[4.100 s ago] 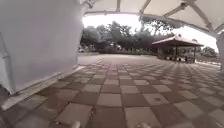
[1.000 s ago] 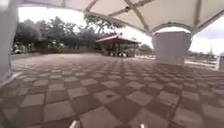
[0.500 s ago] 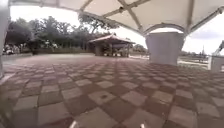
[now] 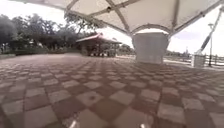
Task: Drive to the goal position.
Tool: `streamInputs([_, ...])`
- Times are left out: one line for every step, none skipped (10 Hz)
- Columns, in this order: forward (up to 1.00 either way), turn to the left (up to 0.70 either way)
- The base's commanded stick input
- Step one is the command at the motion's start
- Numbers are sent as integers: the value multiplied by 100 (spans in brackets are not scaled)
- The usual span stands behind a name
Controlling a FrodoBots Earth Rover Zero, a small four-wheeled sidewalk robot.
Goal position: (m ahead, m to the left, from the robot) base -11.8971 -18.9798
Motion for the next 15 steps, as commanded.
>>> streamInputs([0,-45])
streamInputs([0,-45])
streamInputs([0,-45])
streamInputs([0,-45])
streamInputs([0,-45])
streamInputs([0,-45])
streamInputs([0,-45])
streamInputs([0,-45])
streamInputs([0,-45])
streamInputs([0,-45])
streamInputs([0,-45])
streamInputs([0,-45])
streamInputs([0,-45])
streamInputs([0,-45])
streamInputs([0,-45])
